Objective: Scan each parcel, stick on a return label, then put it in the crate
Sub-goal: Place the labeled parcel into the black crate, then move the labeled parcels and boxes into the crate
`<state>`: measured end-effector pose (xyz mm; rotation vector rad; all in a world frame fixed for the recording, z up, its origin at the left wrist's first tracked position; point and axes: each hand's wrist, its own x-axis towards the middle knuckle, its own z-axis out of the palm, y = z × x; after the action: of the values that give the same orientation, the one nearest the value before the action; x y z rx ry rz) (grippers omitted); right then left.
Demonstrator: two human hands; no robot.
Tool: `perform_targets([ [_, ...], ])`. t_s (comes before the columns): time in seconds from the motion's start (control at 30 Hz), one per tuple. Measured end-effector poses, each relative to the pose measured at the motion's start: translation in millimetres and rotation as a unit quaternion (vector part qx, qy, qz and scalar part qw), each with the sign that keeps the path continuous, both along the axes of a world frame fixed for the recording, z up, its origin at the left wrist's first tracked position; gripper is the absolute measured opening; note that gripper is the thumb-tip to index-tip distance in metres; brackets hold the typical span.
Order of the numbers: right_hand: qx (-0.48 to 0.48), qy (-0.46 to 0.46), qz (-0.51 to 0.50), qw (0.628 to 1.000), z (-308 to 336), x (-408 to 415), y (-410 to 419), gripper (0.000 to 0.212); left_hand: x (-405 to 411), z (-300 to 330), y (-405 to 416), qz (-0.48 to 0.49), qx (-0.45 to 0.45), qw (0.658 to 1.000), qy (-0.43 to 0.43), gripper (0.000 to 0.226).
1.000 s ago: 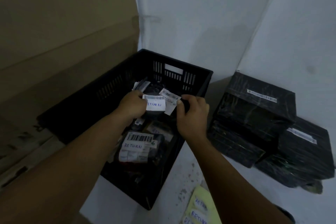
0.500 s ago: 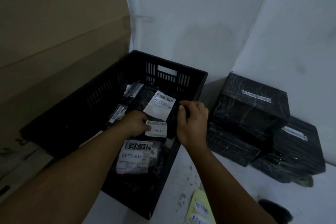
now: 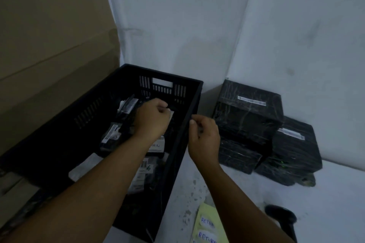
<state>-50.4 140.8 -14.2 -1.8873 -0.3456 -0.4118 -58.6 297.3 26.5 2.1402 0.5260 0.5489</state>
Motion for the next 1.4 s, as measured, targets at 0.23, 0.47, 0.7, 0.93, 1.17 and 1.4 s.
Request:
perform_targets([
  [0.23,0.031,0.041,-0.108,0.993,-6.2,11.4,-94.2,0.016,31.9,26.6,-81.9,-0.075,-0.015,0.994,-0.083,0.006],
  [0.47,0.028,0.085,-0.223,0.971,-0.9,45.4,-171.0,0.017,78.9,7.4,-131.8,-0.072,-0.143,0.987,-0.023,0.024],
  [0.7,0.083,0.209,-0.187,0.956,12.5,84.0,-188.0,0.063,113.1,-9.8,-149.4,-0.071,-0.241,0.966,0.063,0.063],
  [0.93,0.127,0.236,-0.157,0.951,10.7,92.5,-192.9,0.042,118.4,-16.0,-154.8,-0.077,-0.254,0.963,0.039,0.033],
  [1.17,0.152,0.195,-0.188,0.951,2.5,59.6,-202.0,0.034,66.7,-14.4,-173.5,0.0,-0.344,0.938,-0.051,0.032],
  [1.4,0.164,0.158,-0.193,0.954,-16.1,-20.3,-216.9,0.018,-18.9,-36.2,-188.5,-0.004,-0.294,0.952,-0.08,0.03],
])
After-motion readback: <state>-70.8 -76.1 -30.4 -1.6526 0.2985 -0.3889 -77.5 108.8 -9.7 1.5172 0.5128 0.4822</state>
